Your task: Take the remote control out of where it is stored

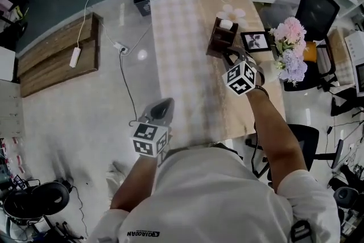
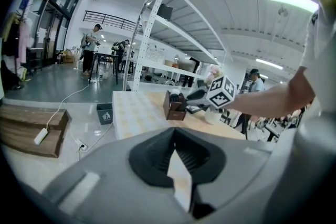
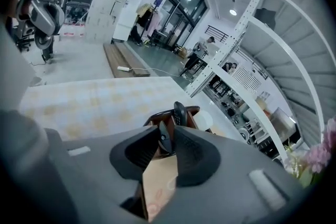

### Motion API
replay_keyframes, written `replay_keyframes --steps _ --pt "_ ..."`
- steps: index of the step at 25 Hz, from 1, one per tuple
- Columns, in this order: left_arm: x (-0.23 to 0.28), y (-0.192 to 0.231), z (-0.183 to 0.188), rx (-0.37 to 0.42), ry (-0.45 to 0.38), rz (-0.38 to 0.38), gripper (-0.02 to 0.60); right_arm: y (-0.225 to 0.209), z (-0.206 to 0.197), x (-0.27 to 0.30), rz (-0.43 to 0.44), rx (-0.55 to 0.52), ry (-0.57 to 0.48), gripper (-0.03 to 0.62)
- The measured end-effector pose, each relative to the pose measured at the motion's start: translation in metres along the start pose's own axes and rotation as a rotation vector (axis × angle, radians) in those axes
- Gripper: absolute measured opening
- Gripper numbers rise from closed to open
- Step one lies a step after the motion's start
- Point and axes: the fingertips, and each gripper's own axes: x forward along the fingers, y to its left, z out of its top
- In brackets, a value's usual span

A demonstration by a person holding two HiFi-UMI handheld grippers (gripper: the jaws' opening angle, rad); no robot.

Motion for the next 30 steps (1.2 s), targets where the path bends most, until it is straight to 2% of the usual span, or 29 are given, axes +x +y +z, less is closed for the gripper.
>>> replay_keyframes --steps 3,7,13,16,18,21,25,30 --pt "0.001 0.000 0.000 -0.004 0.002 0.002 0.003 0.000 0.001 -0.001 0.005 -0.017 0.001 0.086" --pt "0.001 -0.003 0.002 0.000 -0.003 -0.002 0.003 -0.003 0.015 -0.013 -0.004 0.006 -0.048 0.076" --pt "0.002 -0.010 0.006 0.010 -0.006 -0.015 0.003 -0.012 0.041 -0.050 -0.025 0.097 -0.147 0.069" --pt "0.003 -0.011 0.007 0.016 -0.010 -0.019 0.003 -0.015 0.052 -0.074 -0.030 0.191 -0.214 0.069" --pt "0.004 -0.012 0.007 0.020 -0.012 -0.021 0.003 -0.018 0.056 -0.088 -0.021 0.293 -0.263 0.069" --pt "0.004 -0.013 0.009 0.026 -0.016 -0.021 0.003 -0.017 0.050 -0.097 0.028 0.512 -0.319 0.069" --pt "0.005 -0.018 0.011 0.036 -0.014 -0.028 0.003 -0.001 0.019 -0.082 0.123 0.847 -0.327 0.067" --pt "0.001 -0.016 0.011 0.044 -0.011 -0.019 0.003 0.021 -0.012 -0.059 0.197 1.209 -0.338 0.067"
